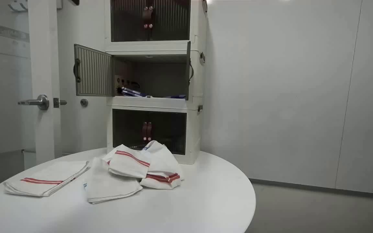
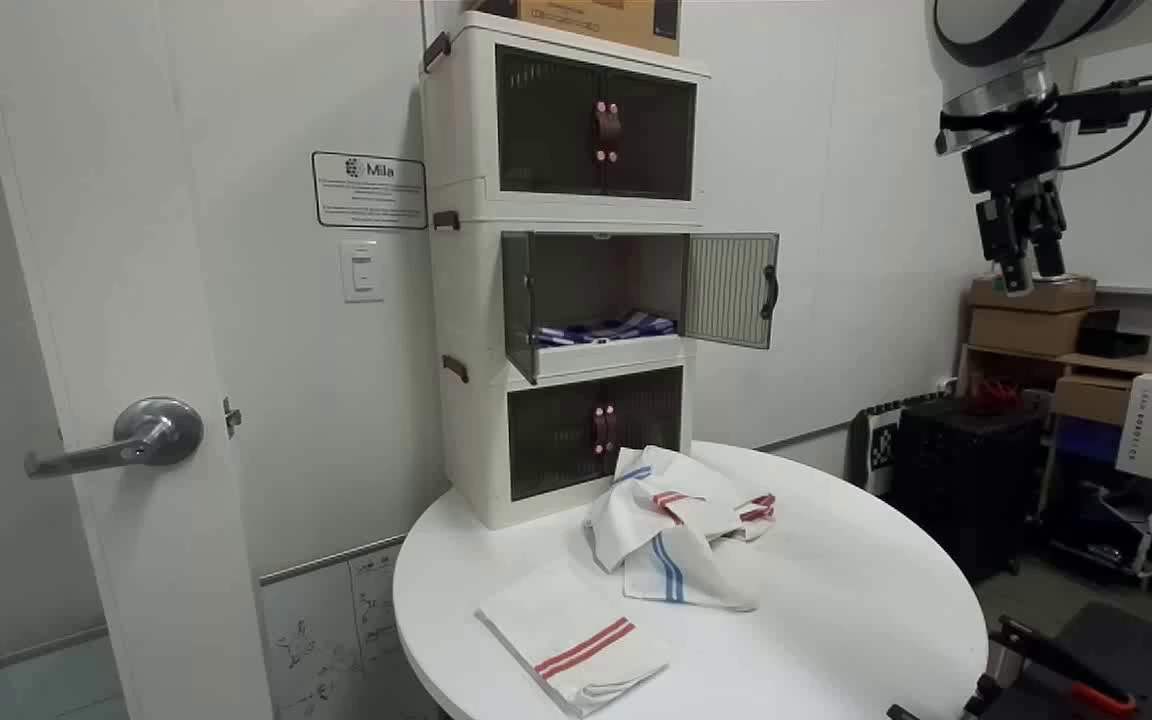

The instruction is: Put the towel in the middle drawer

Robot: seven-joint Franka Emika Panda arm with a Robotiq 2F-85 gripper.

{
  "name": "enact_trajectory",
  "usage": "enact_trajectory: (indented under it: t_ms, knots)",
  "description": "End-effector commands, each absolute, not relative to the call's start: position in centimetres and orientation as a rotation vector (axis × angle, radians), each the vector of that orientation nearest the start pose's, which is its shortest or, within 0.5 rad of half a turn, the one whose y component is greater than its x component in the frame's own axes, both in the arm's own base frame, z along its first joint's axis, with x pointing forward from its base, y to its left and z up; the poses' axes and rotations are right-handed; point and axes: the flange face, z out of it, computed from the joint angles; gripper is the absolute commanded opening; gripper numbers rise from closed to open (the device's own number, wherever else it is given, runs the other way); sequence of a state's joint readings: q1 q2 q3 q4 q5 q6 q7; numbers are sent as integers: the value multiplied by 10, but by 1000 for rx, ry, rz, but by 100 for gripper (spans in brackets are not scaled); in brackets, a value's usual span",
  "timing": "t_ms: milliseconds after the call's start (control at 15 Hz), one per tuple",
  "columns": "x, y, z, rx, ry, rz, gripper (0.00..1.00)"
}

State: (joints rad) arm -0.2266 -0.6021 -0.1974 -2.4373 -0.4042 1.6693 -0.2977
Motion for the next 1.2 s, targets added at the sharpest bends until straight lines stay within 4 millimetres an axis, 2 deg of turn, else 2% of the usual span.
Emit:
enact_trajectory:
  t_ms: [0, 667, 800, 1000, 1133]
  knots:
    - [306, -187, 499, -3327, 12, 428, 100]
    - [305, -182, 495, -3306, 20, 410, 100]
    - [313, -177, 487, -3275, -10, 395, 100]
    - [331, -166, 477, -3263, -159, 316, 100]
    - [356, -149, 469, -3269, -333, 282, 100]
